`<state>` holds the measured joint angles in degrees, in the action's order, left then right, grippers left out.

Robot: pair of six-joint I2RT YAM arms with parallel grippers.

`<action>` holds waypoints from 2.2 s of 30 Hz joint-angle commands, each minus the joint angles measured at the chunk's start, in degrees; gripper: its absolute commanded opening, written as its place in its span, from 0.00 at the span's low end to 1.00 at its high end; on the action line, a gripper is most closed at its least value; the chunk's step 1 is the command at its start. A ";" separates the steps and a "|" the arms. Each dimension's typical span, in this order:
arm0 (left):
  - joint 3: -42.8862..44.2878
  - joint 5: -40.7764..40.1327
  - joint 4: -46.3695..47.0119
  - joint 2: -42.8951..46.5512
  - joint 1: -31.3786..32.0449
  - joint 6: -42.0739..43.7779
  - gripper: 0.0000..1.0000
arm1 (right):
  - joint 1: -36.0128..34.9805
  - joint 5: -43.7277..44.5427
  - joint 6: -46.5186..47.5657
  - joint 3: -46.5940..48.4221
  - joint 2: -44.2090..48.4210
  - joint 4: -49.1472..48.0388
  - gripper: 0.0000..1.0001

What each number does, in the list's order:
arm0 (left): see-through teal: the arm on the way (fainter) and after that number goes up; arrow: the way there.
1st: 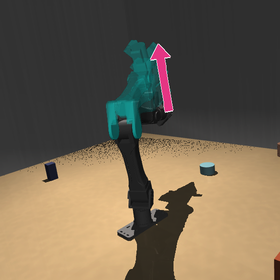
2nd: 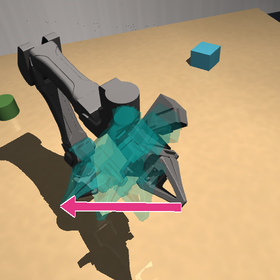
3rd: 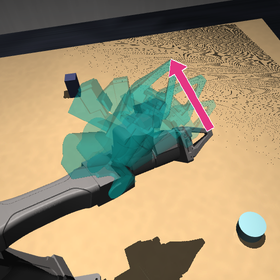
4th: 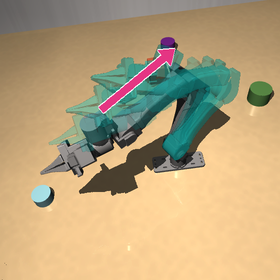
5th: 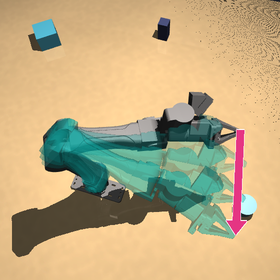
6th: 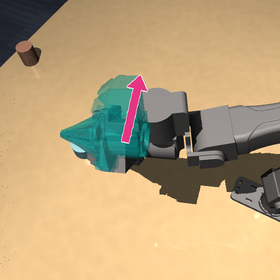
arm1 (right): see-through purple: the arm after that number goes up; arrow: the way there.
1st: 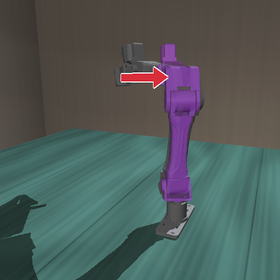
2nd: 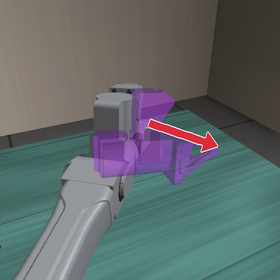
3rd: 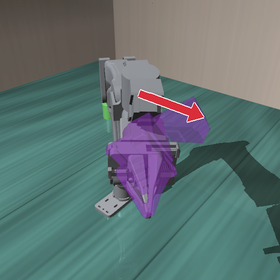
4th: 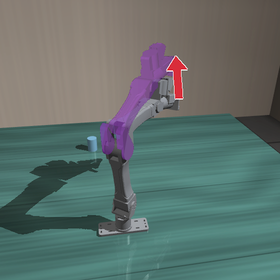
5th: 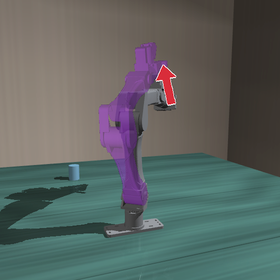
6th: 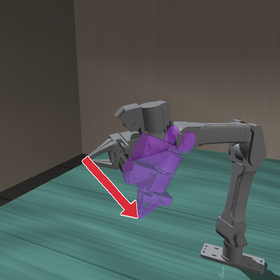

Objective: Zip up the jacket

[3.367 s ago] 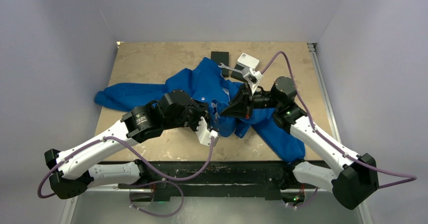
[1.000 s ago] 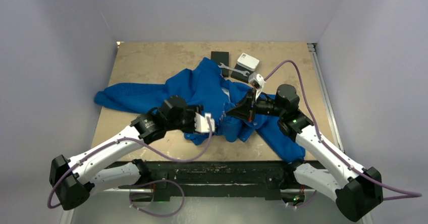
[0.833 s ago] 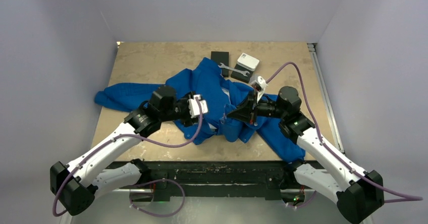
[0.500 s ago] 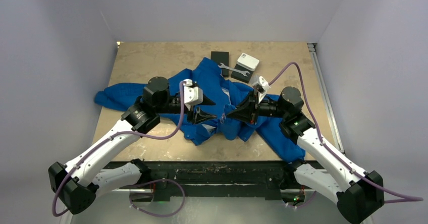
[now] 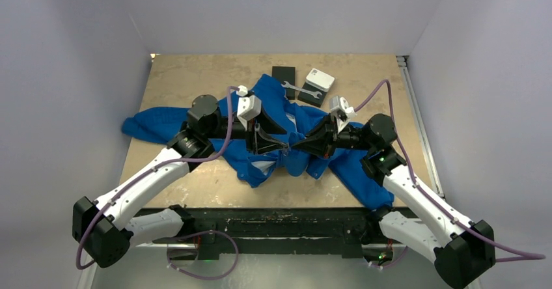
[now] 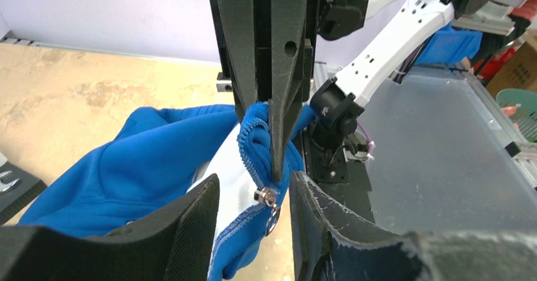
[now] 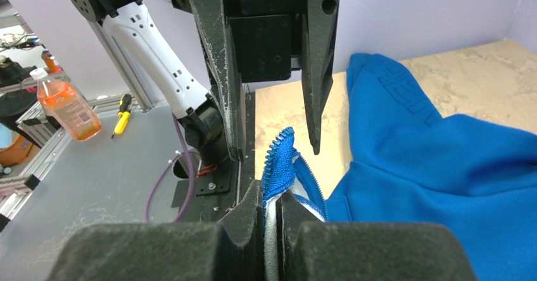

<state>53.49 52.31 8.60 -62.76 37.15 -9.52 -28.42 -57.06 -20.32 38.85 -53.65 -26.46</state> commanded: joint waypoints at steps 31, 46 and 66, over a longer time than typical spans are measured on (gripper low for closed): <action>3.54 -5.76 -14.75 3.04 -1.44 17.25 0.00 | -0.05 0.30 7.84 6.35 -3.44 10.35 0.30; -0.42 -4.77 -1.48 5.53 -1.41 4.81 0.00 | -2.73 -0.33 -8.89 -0.14 -13.29 -30.27 0.76; -4.92 -7.04 10.73 7.69 -3.12 -3.58 0.00 | -5.14 0.75 -36.25 -8.49 -25.73 -69.61 0.34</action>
<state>48.86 46.59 11.60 -57.06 35.16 -10.44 -33.36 -56.45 -50.19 31.20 -77.84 -83.26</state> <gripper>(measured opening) 0.009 0.315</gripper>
